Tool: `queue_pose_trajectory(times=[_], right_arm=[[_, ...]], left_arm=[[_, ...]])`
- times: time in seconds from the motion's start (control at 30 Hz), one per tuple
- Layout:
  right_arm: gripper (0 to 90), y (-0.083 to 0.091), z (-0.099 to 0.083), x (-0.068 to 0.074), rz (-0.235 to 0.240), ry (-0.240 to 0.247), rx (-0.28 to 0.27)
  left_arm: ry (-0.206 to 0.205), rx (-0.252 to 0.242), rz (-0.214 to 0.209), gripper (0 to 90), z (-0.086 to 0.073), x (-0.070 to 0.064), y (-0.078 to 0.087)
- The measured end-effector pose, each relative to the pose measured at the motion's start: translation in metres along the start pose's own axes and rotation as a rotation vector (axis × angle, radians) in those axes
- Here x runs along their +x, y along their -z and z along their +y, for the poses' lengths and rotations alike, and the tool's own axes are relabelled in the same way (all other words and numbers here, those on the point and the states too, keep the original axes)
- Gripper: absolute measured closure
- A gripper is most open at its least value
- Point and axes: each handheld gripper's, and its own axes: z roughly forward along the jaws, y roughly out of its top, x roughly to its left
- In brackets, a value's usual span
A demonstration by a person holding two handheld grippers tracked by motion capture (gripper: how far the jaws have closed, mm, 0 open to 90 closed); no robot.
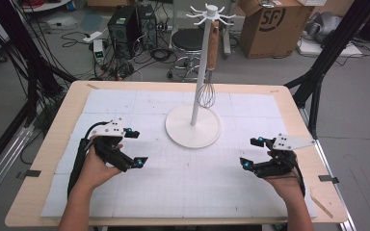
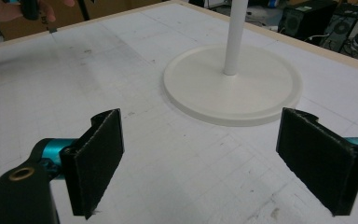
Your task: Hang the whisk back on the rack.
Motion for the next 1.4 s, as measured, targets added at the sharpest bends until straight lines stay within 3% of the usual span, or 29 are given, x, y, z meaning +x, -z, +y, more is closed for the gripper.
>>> queue_pose_trajectory(times=[0.8,1.4], right_arm=[[13.9,-0.0063,-0.001,0.0023,0.002,0.006,0.03],[13.9,-0.0089,-0.0013,0.0023,0.01,0.009,0.037]], left_arm=[[0.012,-0.022,-0.006,1.6,-0.0043,0.001,0.0004],[0.026,-0.007,0.008,1.6,-0.0095,0.0041,0.0019]])
